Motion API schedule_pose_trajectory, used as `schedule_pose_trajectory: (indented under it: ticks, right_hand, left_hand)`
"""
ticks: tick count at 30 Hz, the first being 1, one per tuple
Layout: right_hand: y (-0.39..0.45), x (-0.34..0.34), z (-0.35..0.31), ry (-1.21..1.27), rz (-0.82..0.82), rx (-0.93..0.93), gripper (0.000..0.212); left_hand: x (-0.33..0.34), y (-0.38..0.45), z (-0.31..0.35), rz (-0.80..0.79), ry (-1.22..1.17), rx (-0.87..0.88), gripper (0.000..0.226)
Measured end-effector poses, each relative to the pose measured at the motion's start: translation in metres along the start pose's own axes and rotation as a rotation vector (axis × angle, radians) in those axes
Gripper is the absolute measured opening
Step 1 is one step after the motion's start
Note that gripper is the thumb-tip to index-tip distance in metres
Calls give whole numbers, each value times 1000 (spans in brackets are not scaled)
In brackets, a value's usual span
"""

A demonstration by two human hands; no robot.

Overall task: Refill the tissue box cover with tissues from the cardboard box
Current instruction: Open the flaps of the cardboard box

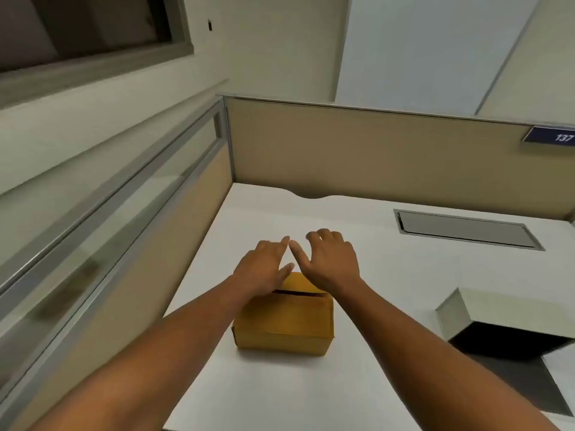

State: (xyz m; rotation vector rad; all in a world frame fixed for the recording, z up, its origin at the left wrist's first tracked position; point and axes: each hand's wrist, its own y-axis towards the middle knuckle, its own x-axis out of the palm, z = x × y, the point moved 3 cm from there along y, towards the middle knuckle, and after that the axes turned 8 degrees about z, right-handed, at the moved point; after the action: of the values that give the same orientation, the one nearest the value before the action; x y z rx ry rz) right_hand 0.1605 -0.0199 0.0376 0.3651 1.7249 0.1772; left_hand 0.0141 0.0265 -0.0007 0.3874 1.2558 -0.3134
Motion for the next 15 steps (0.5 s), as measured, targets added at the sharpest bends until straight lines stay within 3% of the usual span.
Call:
schedule_pose_trajectory:
  ticks: [5, 10, 15]
  right_hand:
    - [-23, 14, 4, -87, -111, -11, 62]
    - [-45, 25, 13, -126, -222, -40, 53]
    - [-54, 39, 14, -112, -320, -105, 51]
  left_hand:
    - [17, 11, -24, -201, -43, 38, 51]
    - [26, 23, -26, -343, -84, 102, 70]
    - [36, 30, -30, -373, -42, 134, 75]
